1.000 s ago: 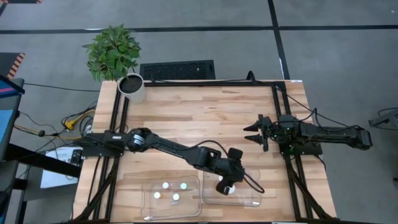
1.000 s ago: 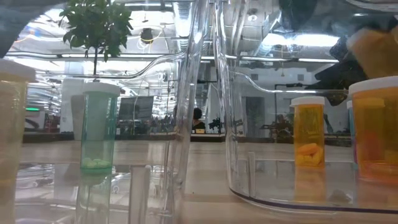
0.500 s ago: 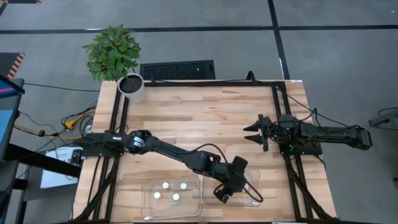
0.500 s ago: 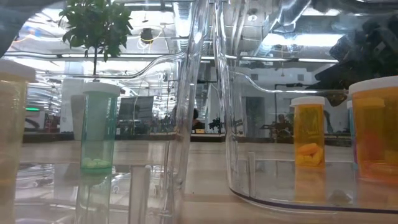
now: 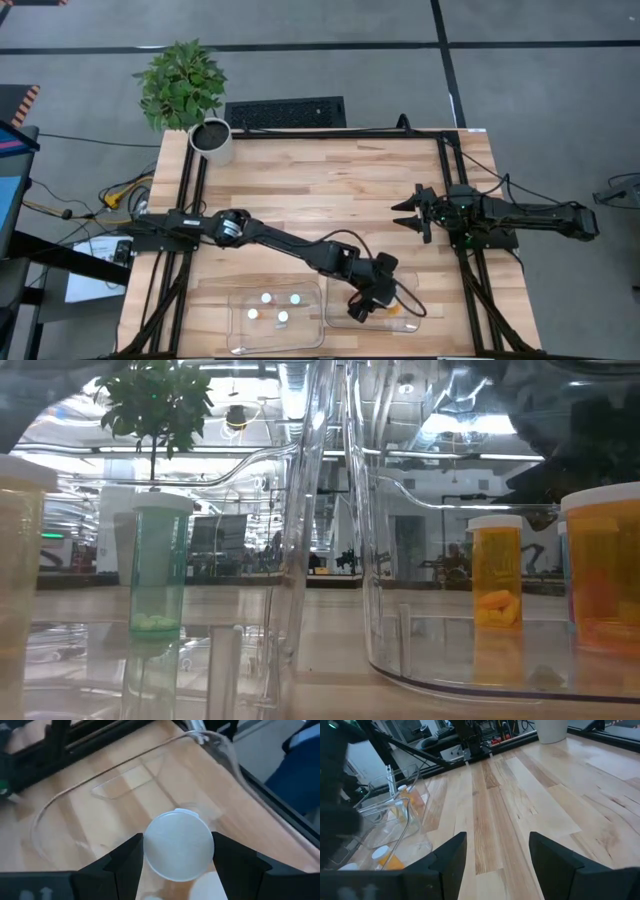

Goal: Pick and place medicine bottles into bin by pill shape (circle, oval)
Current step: Put the orange capsule bottle into the right transparent bin, then return to Home Position

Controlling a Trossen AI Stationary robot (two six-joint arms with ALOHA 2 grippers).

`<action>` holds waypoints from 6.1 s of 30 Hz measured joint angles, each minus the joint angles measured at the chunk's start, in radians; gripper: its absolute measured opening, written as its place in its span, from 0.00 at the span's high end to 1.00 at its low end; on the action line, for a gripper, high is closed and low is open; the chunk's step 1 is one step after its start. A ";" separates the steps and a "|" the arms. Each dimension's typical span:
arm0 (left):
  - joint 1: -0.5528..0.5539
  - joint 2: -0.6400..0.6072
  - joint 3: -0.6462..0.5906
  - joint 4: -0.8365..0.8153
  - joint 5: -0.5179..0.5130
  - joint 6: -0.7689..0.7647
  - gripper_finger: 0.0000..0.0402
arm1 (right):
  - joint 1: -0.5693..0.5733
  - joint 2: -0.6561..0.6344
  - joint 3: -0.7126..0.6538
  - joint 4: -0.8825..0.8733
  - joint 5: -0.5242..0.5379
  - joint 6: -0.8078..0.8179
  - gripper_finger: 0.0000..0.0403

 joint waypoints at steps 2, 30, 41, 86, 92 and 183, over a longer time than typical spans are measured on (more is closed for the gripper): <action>0.006 0.001 0.000 0.003 0.004 -0.002 0.48 | 0.000 0.000 0.000 0.000 0.000 0.000 0.44; 0.026 0.040 0.001 -0.008 0.076 -0.040 0.48 | 0.000 0.000 0.000 0.000 0.000 -0.001 0.44; 0.026 0.040 0.001 -0.007 0.057 -0.029 0.38 | 0.000 0.000 0.000 0.000 0.000 -0.001 0.44; 0.002 -0.607 0.028 -0.629 -0.423 -0.201 0.37 | 0.000 -0.003 0.000 0.177 -0.045 0.001 0.44; 0.005 -0.872 -0.272 -0.465 -0.340 -0.155 0.37 | 0.000 -0.005 0.004 0.248 -0.087 -0.007 0.44; 0.041 -2.459 -2.204 0.396 -0.606 -0.447 0.37 | 0.006 -0.268 0.002 0.044 0.076 -0.133 0.44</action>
